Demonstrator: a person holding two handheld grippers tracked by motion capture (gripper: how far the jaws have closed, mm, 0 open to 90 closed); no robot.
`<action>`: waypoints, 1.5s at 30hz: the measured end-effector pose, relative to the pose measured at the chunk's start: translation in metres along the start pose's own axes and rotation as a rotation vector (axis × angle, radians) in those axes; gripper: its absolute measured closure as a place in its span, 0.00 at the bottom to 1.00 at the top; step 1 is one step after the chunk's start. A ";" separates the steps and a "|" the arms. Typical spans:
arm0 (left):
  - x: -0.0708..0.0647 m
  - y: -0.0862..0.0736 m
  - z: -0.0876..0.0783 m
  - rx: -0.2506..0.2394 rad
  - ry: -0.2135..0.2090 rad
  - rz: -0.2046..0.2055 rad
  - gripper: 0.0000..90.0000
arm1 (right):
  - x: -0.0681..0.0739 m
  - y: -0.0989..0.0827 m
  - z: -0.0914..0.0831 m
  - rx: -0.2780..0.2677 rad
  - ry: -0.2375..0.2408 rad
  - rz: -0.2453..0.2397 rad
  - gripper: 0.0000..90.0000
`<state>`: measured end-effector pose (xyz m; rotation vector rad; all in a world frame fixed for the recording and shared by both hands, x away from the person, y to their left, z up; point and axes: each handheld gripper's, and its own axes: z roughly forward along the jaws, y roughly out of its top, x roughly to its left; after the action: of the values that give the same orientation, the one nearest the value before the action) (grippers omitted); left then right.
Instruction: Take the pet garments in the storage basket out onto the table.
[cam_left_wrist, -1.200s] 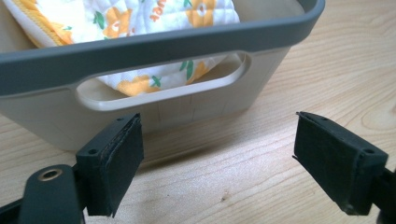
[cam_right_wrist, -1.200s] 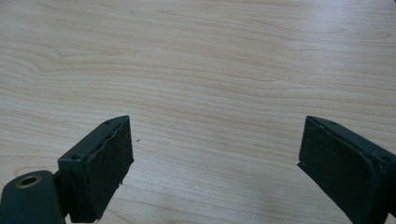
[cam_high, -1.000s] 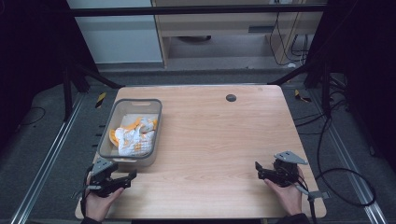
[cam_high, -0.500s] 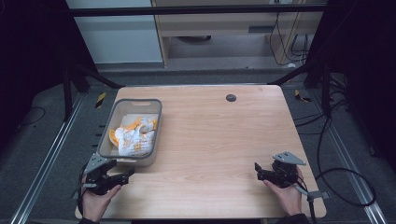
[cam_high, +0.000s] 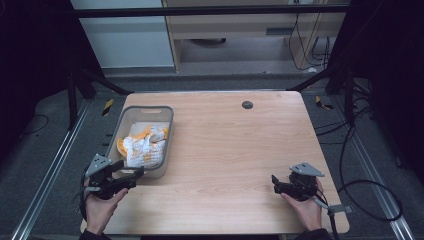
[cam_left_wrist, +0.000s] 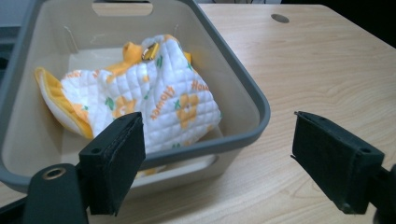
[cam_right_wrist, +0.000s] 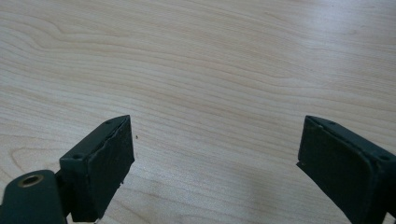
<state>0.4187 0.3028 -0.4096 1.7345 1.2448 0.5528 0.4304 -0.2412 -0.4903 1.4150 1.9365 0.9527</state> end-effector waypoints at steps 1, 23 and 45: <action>0.001 0.002 0.000 -0.004 0.003 0.000 0.19 | 0.000 0.000 0.000 -0.001 0.000 0.001 0.12; 0.014 0.043 0.008 -0.024 0.038 -0.005 0.19 | -0.002 -0.001 -0.001 -0.008 0.001 0.008 0.12; 0.024 0.074 0.034 0.067 0.060 0.008 0.21 | -0.001 -0.001 0.000 0.009 0.005 0.000 0.12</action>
<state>0.4915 0.3041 -0.3661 1.7910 1.3118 0.5773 0.4299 -0.2422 -0.4914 1.4194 1.9458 0.9497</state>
